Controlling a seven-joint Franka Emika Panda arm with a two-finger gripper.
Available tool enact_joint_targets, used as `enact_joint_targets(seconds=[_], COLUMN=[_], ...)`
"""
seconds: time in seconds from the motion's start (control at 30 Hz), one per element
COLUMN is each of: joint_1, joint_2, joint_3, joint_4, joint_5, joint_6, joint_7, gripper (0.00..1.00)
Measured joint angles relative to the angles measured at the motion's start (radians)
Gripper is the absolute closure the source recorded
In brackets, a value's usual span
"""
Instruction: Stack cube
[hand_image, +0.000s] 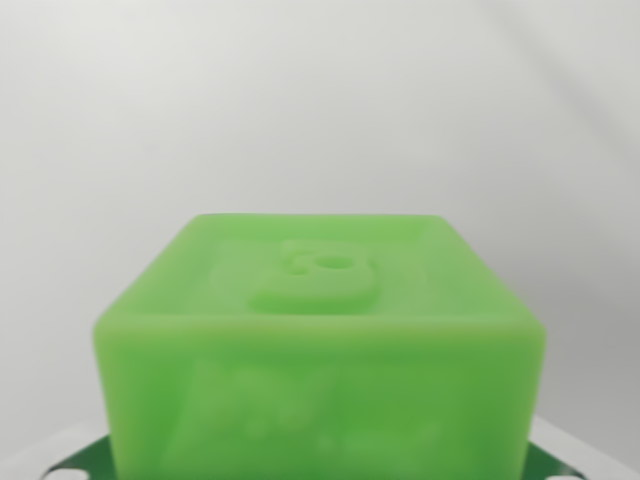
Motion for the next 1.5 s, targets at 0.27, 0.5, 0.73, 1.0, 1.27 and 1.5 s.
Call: enact_joint_targets(seconds=[0.27,0.5,0.73,1.0,1.27,1.5], joint_1=[0.005,0.007,0.01,0.013,0.017,0.021], joint_2=[-0.028,-0.056,-0.082,-0.112,-0.143,-0.169], joint_3=[-0.002,-0.002,-0.002,-0.002,-0.002,-0.003], joint_4=[-0.049,-0.089,-0.129,-0.173,-0.217,-0.255], joint_5=[0.0,0.0,0.0,0.0,0.0,0.0], joint_6=[0.014,0.027,0.04,0.055,0.068,0.078], joint_7=[0.053,0.1,0.148,0.202,0.258,0.308], gripper=[1.0,1.0,1.0,1.0,1.0,1.0])
